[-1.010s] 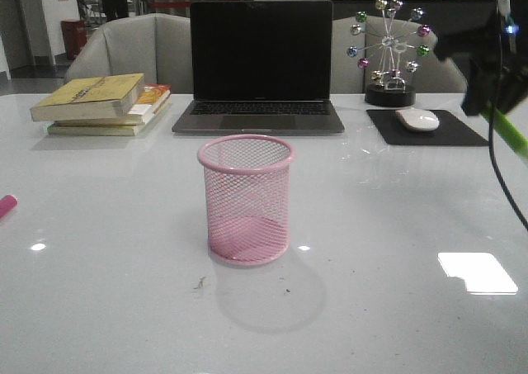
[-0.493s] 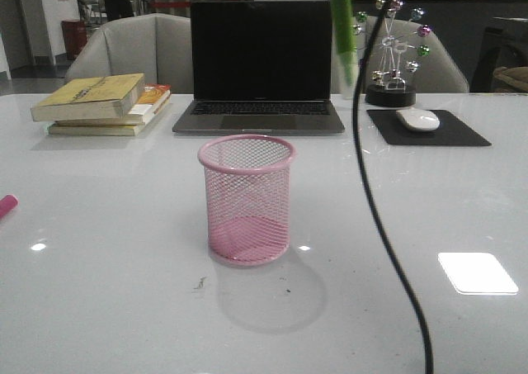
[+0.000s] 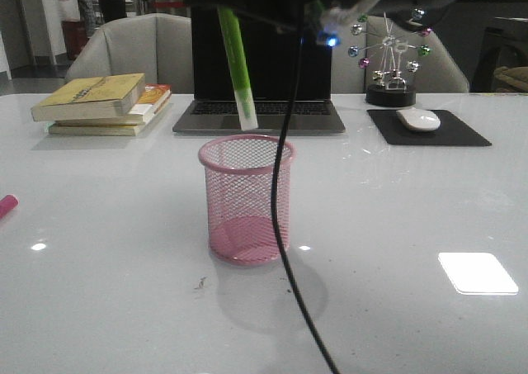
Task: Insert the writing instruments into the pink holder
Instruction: 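Lift the green marker and carry it over the pink mesh holder, then lower the green marker into the holder and open the right gripper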
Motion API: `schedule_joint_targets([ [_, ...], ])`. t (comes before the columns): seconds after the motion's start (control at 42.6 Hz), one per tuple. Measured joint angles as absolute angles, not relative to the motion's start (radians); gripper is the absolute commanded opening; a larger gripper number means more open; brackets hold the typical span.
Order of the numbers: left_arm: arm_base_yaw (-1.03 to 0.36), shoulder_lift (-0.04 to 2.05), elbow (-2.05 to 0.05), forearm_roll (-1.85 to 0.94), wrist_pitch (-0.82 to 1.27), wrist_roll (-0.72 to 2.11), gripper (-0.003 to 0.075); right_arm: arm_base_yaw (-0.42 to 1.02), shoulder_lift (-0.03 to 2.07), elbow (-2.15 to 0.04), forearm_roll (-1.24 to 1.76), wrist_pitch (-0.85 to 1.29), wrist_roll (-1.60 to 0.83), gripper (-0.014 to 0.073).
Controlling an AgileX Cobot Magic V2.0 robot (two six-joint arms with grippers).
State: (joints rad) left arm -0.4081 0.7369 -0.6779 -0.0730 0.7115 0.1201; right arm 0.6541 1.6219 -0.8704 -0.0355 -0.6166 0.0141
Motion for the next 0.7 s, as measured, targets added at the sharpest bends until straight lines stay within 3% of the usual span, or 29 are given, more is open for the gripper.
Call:
schedule_joint_targets([
  [0.117, -0.408, 0.737, -0.678, -0.073, 0.711, 0.12, 0.0559, 0.654, 1.679, -0.87, -0.036, -0.618, 0.014, 0.0177],
  [0.329, -0.408, 0.737, -0.678, -0.073, 0.711, 0.12, 0.0559, 0.654, 1.744, -0.87, -0.038, -0.599, 0.014, 0.0421],
  [0.705, -0.408, 0.737, -0.678, -0.073, 0.711, 0.12, 0.0559, 0.654, 1.666, -0.87, -0.038, -0.496, 0.012, 0.043],
])
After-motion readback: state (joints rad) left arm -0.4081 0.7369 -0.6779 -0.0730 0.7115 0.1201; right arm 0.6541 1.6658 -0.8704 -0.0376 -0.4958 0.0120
